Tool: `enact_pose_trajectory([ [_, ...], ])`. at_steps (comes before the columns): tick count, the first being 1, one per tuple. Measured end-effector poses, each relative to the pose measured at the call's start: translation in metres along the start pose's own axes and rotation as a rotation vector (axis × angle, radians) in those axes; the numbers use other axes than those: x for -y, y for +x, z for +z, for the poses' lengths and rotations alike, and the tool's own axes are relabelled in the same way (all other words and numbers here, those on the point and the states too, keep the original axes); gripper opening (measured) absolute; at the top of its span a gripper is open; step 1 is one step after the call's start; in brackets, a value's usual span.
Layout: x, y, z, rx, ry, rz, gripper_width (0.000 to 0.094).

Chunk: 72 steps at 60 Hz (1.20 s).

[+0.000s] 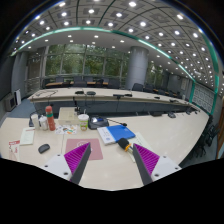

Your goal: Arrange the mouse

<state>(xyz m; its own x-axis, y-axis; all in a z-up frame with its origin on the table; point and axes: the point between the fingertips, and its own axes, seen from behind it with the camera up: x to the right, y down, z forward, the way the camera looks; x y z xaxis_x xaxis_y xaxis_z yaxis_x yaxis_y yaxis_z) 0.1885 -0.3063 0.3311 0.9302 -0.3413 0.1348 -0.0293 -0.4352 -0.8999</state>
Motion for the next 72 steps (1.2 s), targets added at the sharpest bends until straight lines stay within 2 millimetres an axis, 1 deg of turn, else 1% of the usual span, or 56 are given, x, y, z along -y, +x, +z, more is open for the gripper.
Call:
enact_pose_trajectory([
  [1, 0.005, 0.003, 0.008, 0.001, -0.005, 0.002, 0.0857],
  [2, -0.003, 0.0, 0.001, -0.001, -0.009, 0.004, 0.0858],
  [7, -0.018, -0.002, 0.012, 0.001, -0.04, 0.009, 0.0857],
  [8, -0.029, -0.008, 0.026, 0.003, -0.046, 0.01, 0.0858],
  [10, -0.041, -0.013, 0.032, 0.006, -0.065, 0.01, 0.0855],
  [11, -0.044, -0.013, 0.027, 0.008, -0.077, 0.01, 0.0855],
  [15, -0.072, -0.025, 0.041, 0.015, -0.116, 0.008, 0.0857],
  [17, -0.088, -0.034, 0.046, 0.021, -0.131, 0.001, 0.0859],
  [21, -0.113, -0.053, 0.055, 0.037, -0.153, -0.009, 0.0859],
  [23, -0.126, -0.066, 0.057, 0.05, -0.162, -0.015, 0.0855],
  [26, -0.148, -0.088, 0.067, 0.075, -0.179, -0.009, 0.0854],
  [27, -0.153, -0.097, 0.067, 0.086, -0.183, -0.003, 0.0855],
  [31, -0.174, -0.139, 0.077, 0.135, -0.186, 0.025, 0.086],
  [34, -0.19, -0.165, 0.084, 0.155, -0.195, 0.027, 0.0858],
  [36, -0.199, -0.185, 0.088, 0.169, -0.198, 0.027, 0.0857],
  [41, -0.212, -0.241, 0.1, 0.208, -0.19, 0.031, 0.0859],
  [49, -0.22, -0.332, 0.125, 0.284, -0.178, 0.058, 0.0859],
  [57, -0.208, -0.406, 0.155, 0.332, -0.152, 0.055, 0.0859],
  [61, -0.201, -0.437, 0.172, 0.344, -0.145, 0.041, 0.0857],
  [65, -0.193, -0.463, 0.188, 0.35, -0.137, 0.023, 0.0856],
  [68, -0.189, -0.478, 0.2, 0.351, -0.138, 0.012, 0.0856],
  [72, -0.186, -0.494, 0.216, 0.342, -0.147, -0.003, 0.0861],
])
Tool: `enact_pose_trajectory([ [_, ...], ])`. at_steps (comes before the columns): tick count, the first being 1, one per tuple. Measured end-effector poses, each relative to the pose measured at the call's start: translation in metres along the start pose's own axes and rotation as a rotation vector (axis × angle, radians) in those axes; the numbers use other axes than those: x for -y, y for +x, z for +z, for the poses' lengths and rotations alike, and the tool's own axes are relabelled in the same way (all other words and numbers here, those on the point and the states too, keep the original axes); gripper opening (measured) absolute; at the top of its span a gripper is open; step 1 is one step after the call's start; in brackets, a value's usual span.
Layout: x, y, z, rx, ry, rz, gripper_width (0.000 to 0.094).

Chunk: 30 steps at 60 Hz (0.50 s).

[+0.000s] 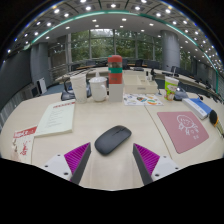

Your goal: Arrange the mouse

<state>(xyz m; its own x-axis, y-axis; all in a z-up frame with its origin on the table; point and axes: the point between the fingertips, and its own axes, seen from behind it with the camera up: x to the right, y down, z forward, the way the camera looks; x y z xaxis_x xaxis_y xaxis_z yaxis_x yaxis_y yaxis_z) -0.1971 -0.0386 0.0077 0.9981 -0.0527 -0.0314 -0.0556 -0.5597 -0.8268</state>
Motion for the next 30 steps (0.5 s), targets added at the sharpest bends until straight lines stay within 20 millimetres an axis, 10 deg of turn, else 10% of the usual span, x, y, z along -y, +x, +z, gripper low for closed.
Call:
enact_pose_trajectory([
  [30, 0.03, -0.013, 0.081, -0.076, -0.063, -0.013, 0.0752],
])
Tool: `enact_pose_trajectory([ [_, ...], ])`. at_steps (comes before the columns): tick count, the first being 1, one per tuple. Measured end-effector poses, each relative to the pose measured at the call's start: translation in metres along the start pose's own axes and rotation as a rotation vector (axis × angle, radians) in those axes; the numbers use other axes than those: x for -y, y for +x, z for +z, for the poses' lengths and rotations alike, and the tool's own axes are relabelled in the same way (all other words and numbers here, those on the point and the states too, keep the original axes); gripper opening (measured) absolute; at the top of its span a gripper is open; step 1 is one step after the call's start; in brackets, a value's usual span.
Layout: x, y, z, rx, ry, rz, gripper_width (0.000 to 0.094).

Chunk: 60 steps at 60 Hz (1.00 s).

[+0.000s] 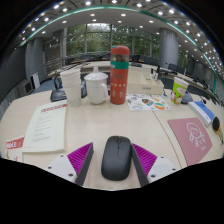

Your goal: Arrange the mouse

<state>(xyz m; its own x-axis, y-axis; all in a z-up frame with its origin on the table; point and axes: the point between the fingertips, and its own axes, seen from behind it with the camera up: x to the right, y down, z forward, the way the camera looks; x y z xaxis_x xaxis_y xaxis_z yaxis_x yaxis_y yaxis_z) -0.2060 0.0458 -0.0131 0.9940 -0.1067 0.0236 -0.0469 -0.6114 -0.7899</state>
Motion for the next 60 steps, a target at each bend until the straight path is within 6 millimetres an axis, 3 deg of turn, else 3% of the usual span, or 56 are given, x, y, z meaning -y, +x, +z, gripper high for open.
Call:
enact_pose_trajectory([
  [3, 0.001, -0.002, 0.002, 0.004, -0.001, 0.005, 0.0665],
  [7, 0.003, -0.001, 0.005, -0.008, 0.002, 0.002, 0.0468],
  [28, 0.008, -0.004, 0.001, 0.029, -0.01, -0.051, 0.0331],
  [32, 0.025, 0.001, -0.016, 0.046, 0.02, -0.056, 0.033],
  [37, 0.067, 0.013, -0.05, 0.074, 0.094, -0.036, 0.033],
  [42, 0.122, 0.044, -0.092, 0.086, 0.188, -0.009, 0.033],
  [49, 0.177, 0.115, -0.132, 0.061, 0.291, 0.012, 0.033],
  [55, 0.186, 0.183, -0.128, 0.022, 0.296, 0.017, 0.0328],
  [60, 0.163, 0.238, -0.108, -0.012, 0.251, 0.013, 0.0327],
])
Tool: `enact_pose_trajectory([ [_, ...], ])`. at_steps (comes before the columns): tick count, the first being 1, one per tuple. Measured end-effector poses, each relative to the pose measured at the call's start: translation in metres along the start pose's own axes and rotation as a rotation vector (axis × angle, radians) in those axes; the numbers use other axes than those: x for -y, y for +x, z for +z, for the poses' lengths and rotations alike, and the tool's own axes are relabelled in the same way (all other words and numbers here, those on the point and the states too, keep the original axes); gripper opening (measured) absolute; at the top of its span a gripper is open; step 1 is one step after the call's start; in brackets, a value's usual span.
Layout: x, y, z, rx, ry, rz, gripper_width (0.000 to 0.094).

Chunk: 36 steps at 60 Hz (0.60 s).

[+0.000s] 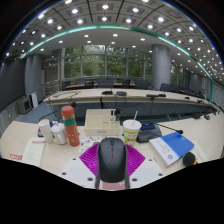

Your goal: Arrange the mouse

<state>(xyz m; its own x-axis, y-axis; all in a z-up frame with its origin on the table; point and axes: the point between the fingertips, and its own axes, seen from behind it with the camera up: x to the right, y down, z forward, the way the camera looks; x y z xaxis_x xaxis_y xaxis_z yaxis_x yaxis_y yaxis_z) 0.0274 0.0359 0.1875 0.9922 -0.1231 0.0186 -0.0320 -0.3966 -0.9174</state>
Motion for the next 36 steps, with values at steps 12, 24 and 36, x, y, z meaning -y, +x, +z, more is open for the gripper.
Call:
enact_pose_trajectory([
  [12, -0.112, 0.083, 0.047, -0.016, -0.169, -0.001, 0.0326],
  [24, -0.181, 0.109, 0.07, -0.001, -0.258, 0.028, 0.0368],
  [36, -0.183, 0.108, 0.061, 0.014, -0.269, 0.031, 0.0736],
])
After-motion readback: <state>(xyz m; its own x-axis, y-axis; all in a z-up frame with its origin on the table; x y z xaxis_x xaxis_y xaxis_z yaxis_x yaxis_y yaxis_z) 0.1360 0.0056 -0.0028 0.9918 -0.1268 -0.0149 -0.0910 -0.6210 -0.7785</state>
